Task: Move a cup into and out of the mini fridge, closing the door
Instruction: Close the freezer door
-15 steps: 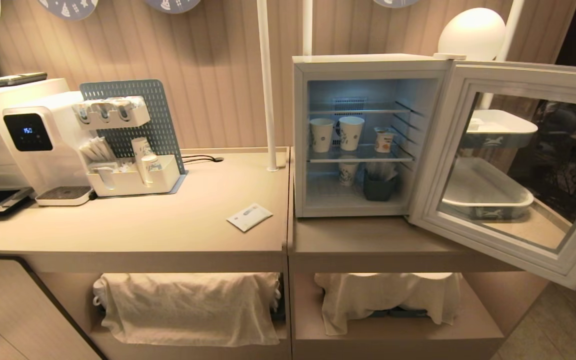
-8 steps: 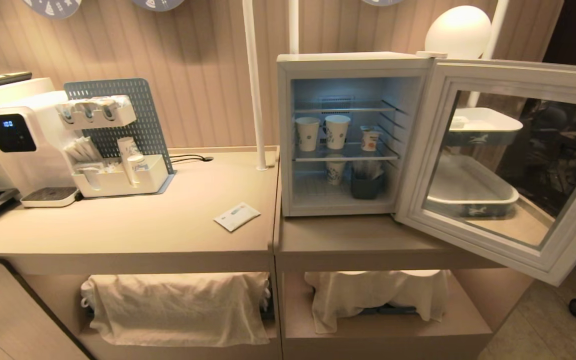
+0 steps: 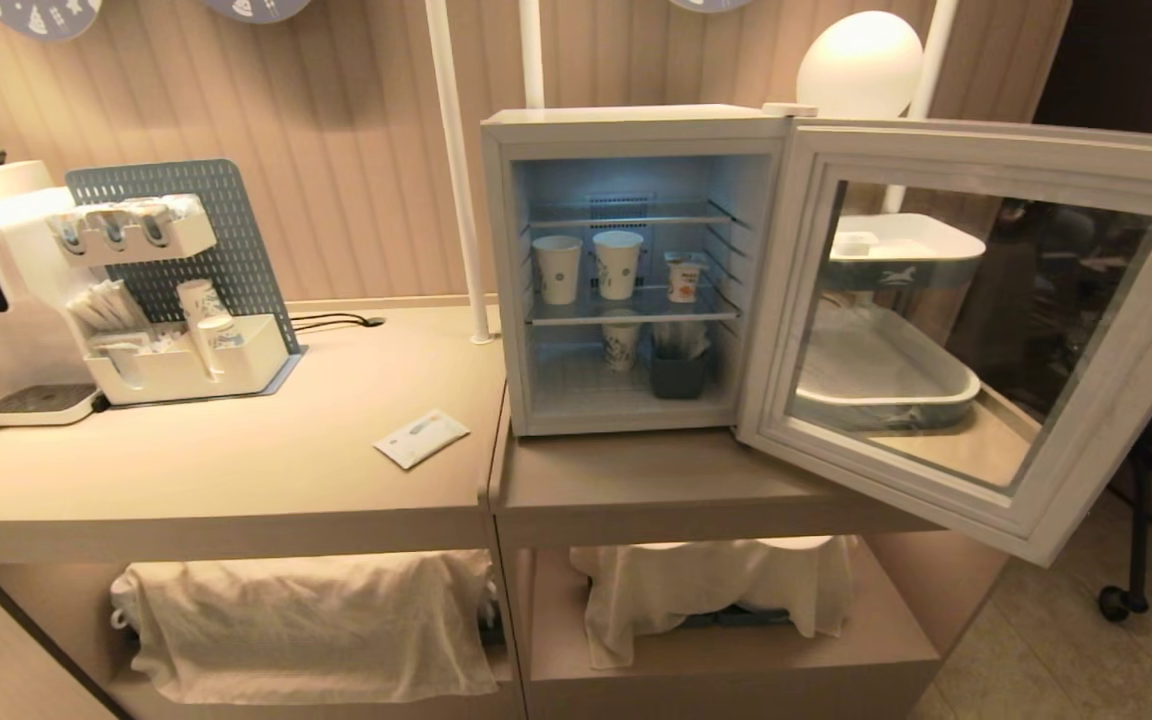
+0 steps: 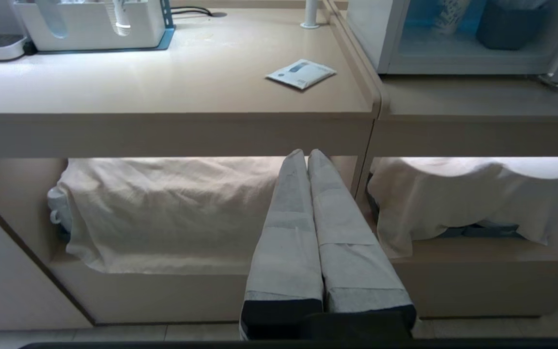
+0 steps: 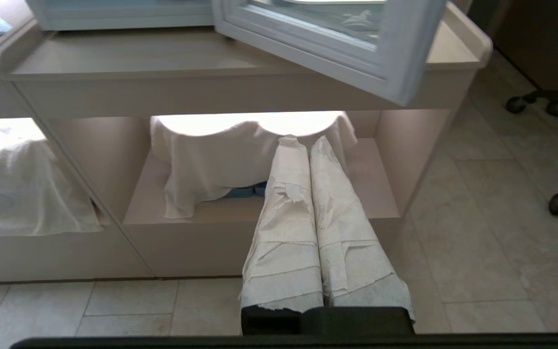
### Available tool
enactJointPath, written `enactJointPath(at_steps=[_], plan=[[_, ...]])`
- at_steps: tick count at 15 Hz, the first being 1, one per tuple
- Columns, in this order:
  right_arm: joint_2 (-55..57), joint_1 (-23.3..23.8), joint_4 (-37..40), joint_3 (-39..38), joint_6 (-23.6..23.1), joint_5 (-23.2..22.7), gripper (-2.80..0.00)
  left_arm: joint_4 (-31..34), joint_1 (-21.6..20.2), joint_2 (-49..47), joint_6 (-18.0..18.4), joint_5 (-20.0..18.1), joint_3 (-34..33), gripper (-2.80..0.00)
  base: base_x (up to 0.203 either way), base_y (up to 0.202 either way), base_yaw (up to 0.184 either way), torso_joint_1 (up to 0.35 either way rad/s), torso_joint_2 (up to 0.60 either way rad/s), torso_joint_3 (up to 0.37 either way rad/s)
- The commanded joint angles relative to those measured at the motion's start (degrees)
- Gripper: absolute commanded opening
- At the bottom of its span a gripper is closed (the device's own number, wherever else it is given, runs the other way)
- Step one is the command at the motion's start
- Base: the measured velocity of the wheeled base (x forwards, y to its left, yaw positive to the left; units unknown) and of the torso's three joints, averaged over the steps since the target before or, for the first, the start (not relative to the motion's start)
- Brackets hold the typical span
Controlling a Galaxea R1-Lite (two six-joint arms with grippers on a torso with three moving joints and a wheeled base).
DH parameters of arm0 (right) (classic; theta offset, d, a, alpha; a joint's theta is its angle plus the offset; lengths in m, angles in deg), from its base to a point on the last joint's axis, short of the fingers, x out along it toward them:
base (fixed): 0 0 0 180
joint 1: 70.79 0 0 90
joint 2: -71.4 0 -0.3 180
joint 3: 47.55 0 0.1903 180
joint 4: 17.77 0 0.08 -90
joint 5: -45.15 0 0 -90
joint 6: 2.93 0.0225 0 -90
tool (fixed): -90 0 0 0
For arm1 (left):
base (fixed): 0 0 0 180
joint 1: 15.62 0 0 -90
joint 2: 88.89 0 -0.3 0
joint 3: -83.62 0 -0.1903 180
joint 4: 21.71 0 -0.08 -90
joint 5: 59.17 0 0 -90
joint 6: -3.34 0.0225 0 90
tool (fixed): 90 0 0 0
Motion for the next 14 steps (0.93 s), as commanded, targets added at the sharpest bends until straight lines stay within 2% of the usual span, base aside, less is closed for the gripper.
enactJointPath(at_steps=[1,14], plan=[[0.1,0.0,0.1,0.0,-0.1,0.0,-2.80,0.0,0.0,0.0,0.0,0.0,0.0,-2.80,0.000,-0.074,-0.029,-0.001,0.00,0.001],[0.1,0.1,0.0,0.0,0.2,0.0,-2.80,-0.1,0.0,0.1,0.4,0.0,0.0,-2.80,0.000,0.001,-0.009,0.000,0.00,0.000]])
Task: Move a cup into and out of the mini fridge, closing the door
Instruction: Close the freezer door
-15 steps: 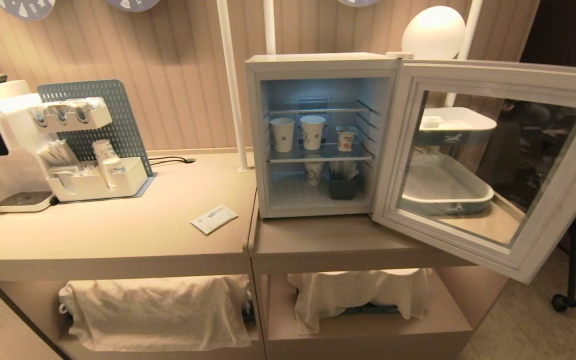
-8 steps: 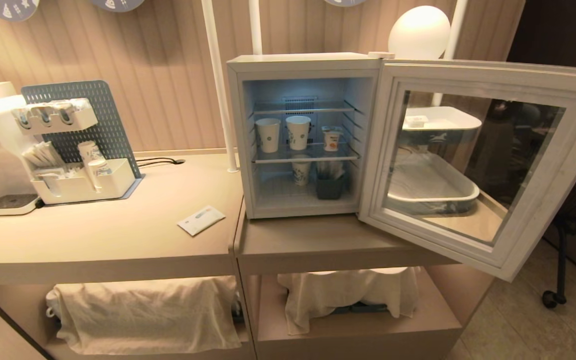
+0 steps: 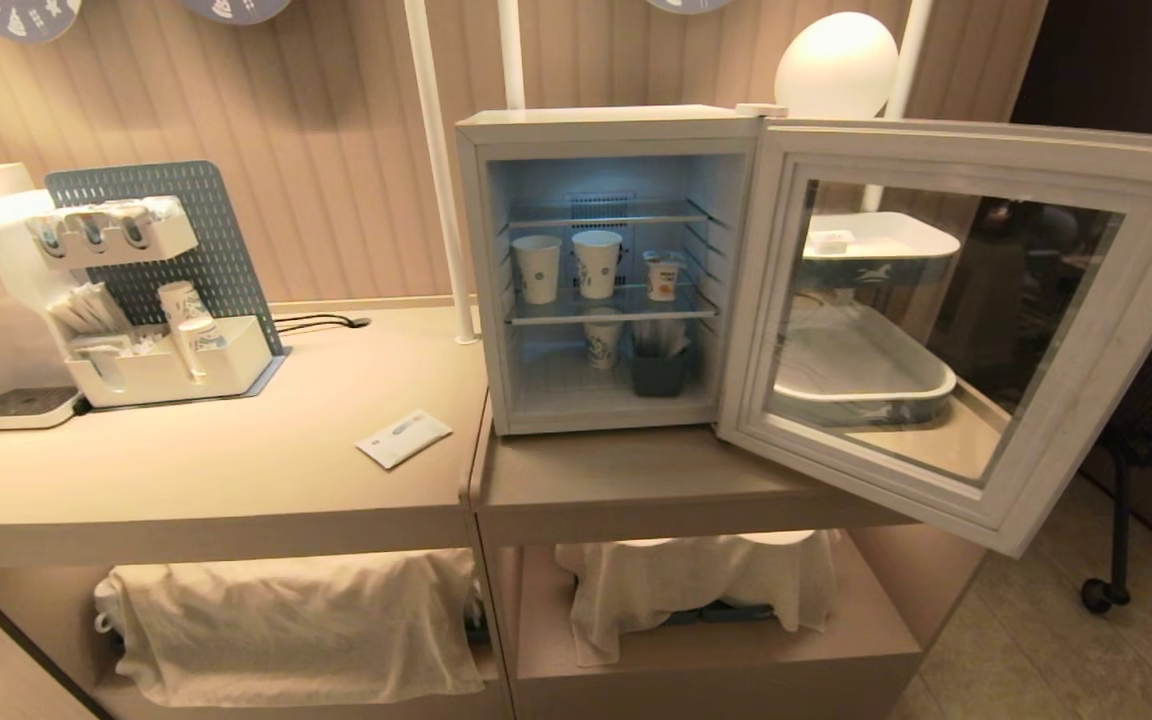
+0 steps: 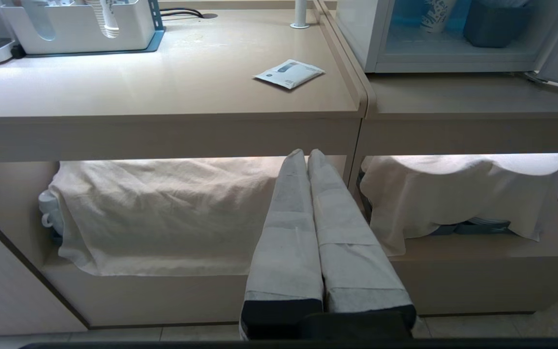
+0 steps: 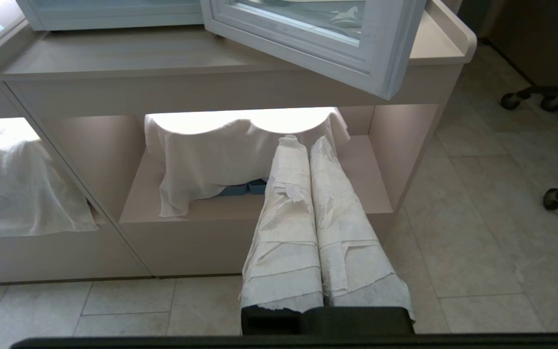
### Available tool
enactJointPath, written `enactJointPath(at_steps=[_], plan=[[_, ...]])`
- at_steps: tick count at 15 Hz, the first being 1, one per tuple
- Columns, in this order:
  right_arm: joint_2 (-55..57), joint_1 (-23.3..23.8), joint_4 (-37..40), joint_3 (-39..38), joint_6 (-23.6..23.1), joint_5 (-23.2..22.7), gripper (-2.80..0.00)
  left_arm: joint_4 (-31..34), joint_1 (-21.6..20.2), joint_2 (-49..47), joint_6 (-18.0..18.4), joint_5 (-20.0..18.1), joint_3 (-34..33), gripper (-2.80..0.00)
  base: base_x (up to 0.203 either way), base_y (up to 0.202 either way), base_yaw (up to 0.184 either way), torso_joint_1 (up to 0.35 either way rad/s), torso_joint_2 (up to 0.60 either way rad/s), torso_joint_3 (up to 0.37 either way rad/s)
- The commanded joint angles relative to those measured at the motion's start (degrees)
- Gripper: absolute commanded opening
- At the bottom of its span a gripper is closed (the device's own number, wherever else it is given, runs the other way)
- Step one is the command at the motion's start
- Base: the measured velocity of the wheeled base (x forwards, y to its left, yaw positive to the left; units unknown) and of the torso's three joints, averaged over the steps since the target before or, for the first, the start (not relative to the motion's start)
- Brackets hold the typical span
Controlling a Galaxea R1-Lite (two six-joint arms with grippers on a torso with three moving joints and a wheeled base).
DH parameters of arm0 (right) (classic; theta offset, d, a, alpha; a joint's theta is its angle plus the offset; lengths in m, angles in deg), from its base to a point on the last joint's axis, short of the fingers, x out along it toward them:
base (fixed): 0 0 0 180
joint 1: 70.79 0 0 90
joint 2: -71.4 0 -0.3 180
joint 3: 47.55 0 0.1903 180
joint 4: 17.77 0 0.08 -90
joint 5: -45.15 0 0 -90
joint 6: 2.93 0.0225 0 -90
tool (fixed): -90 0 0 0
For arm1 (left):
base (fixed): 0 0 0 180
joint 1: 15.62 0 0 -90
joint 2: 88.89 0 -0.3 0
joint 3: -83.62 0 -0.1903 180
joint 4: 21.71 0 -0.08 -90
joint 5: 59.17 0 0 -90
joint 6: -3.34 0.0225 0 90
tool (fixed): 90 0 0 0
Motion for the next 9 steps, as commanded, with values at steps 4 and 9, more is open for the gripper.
enactJointPath(at_steps=[4,9], plan=[[0.1,0.0,-0.2,-0.1,0.1,0.0,-2.80,0.0,0.0,0.0,0.0,0.1,0.1,-2.80,0.000,0.000,0.000,0.000,0.00,0.000],[0.0,0.0,-0.2,-0.2,0.1,0.0,-2.80,0.0,0.0,0.0,0.0,0.0,0.1,-2.80,0.000,0.000,0.000,0.000,0.00,0.000]])
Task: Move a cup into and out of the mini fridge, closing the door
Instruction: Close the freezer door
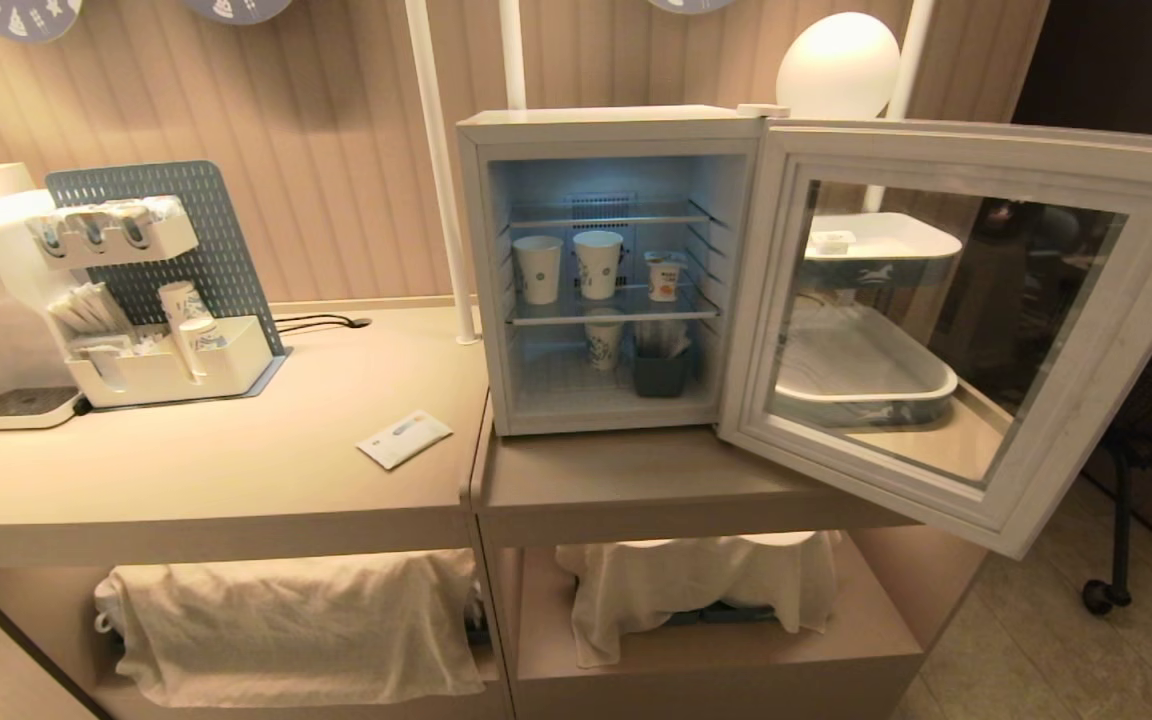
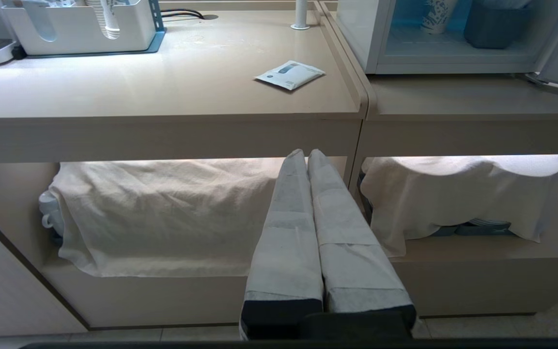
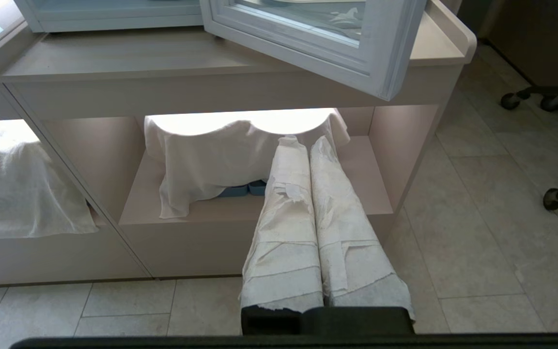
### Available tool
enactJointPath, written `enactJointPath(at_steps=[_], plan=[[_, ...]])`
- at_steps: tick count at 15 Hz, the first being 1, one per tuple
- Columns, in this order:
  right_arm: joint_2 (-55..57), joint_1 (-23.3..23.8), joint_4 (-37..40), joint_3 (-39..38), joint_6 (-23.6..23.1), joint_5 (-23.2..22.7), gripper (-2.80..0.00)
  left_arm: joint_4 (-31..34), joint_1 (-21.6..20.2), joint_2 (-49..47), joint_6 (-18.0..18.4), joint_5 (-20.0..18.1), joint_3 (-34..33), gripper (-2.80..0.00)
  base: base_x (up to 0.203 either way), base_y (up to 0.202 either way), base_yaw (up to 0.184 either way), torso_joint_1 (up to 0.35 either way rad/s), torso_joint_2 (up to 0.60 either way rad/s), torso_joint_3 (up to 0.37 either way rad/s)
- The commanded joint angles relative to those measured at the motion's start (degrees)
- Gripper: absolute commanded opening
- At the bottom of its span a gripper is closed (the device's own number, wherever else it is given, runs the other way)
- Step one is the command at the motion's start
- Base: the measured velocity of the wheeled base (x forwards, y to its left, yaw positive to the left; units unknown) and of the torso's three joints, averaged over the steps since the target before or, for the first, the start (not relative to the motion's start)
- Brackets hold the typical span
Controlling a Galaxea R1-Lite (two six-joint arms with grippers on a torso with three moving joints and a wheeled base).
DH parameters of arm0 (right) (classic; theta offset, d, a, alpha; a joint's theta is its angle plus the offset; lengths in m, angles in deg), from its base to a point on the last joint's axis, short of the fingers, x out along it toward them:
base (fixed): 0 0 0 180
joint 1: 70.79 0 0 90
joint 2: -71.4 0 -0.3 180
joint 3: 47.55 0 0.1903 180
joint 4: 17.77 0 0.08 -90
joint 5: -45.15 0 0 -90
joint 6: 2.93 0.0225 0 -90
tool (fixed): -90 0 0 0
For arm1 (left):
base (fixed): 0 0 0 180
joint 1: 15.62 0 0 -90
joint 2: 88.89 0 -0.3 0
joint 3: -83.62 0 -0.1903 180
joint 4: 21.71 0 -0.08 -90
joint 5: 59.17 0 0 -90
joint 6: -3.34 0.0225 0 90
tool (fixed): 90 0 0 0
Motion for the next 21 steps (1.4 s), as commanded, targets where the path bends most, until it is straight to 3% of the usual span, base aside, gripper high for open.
enactJointPath(at_steps=[1,21], plan=[[0.0,0.0,0.1,0.0,-0.1,0.0,-2.80,0.0,0.0,0.0,0.0,0.0,-0.1,-2.80,0.000,0.000,0.000,0.000,0.00,0.000],[0.0,0.0,0.1,0.0,-0.6,-0.3,-2.80,0.0,0.0,0.0,0.0,0.0,0.0,-2.80,0.000,0.000,0.000,0.000,0.00,0.000]])
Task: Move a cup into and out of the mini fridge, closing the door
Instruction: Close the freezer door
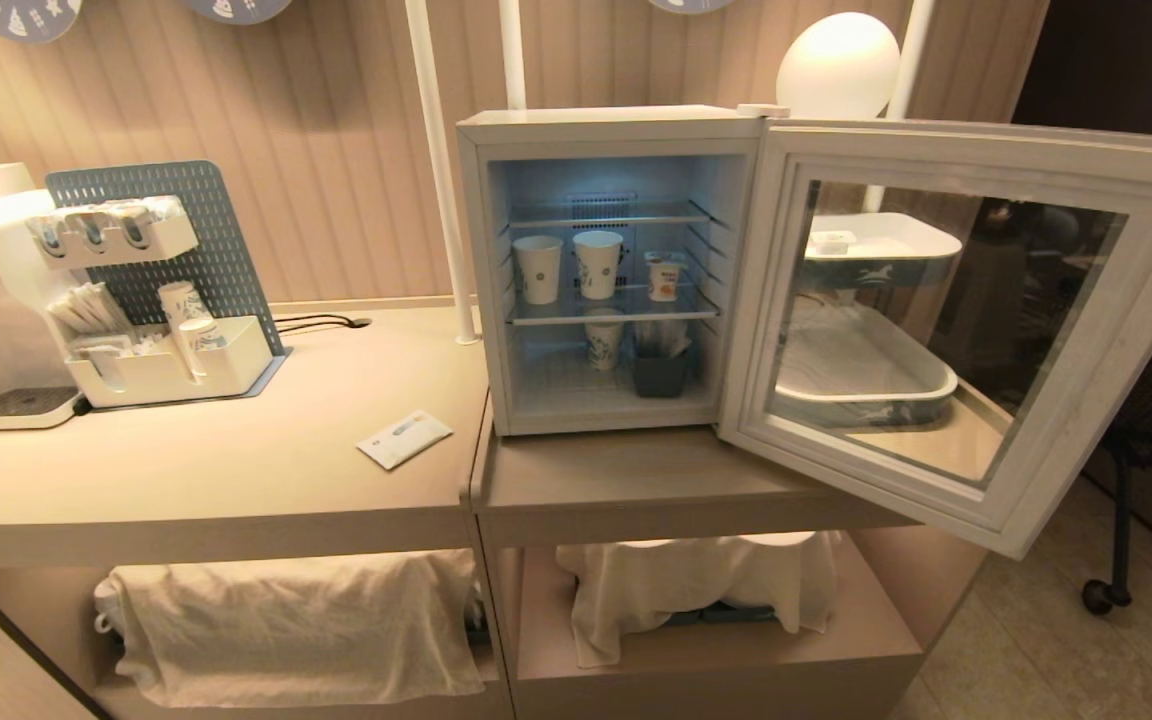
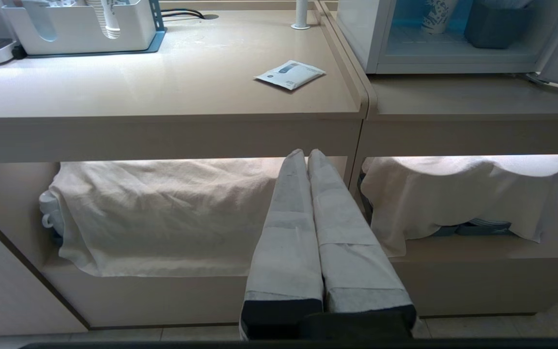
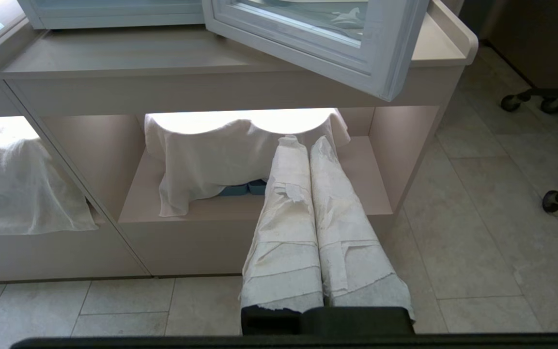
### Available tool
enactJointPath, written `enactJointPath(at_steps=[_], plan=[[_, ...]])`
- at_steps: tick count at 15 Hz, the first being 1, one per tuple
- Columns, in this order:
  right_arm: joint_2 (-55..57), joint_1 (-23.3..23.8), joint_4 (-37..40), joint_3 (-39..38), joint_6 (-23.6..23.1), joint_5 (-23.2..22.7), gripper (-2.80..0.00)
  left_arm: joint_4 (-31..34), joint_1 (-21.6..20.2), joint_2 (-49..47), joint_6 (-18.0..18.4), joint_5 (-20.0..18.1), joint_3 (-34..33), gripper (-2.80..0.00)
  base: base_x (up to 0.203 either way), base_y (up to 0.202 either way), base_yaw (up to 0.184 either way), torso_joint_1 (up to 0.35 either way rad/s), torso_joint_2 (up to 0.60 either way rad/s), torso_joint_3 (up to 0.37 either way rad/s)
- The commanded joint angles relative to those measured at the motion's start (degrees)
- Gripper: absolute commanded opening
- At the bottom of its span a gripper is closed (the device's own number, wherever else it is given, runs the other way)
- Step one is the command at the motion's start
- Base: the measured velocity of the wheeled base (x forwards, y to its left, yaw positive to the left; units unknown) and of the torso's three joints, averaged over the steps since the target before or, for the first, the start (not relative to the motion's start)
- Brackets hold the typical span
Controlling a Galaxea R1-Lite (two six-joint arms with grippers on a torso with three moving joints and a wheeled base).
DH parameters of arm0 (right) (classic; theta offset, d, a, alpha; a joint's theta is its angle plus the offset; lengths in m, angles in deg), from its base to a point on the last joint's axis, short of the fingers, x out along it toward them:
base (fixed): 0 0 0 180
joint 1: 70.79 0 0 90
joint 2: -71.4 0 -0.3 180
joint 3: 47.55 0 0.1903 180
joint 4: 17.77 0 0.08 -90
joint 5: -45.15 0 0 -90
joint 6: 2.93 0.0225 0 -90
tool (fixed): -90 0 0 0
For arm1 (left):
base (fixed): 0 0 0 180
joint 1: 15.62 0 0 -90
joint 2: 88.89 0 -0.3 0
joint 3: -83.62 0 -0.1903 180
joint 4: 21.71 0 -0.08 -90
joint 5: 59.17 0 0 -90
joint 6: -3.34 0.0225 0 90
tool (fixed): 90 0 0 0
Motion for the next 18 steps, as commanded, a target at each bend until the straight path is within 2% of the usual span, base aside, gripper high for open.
enactJointPath(at_steps=[1,10,18], plan=[[0.0,0.0,-0.1,-0.1,-0.1,-0.1,-2.80,0.0,0.0,-0.1,0.0,0.1,0.0,-2.80,0.000,0.000,0.000,0.000,0.00,0.000],[0.0,0.0,-0.1,-0.3,0.2,0.3,-2.80,0.0,0.0,0.0,0.0,0.0,0.0,-2.80,0.000,0.000,0.000,0.000,0.00,0.000],[-0.1,0.0,-0.5,-0.3,-3.6,-0.5,-2.80,-0.2,0.0,0.0,0.0,0.0,-0.1,-2.80,0.000,0.000,0.000,0.000,0.00,0.000]])
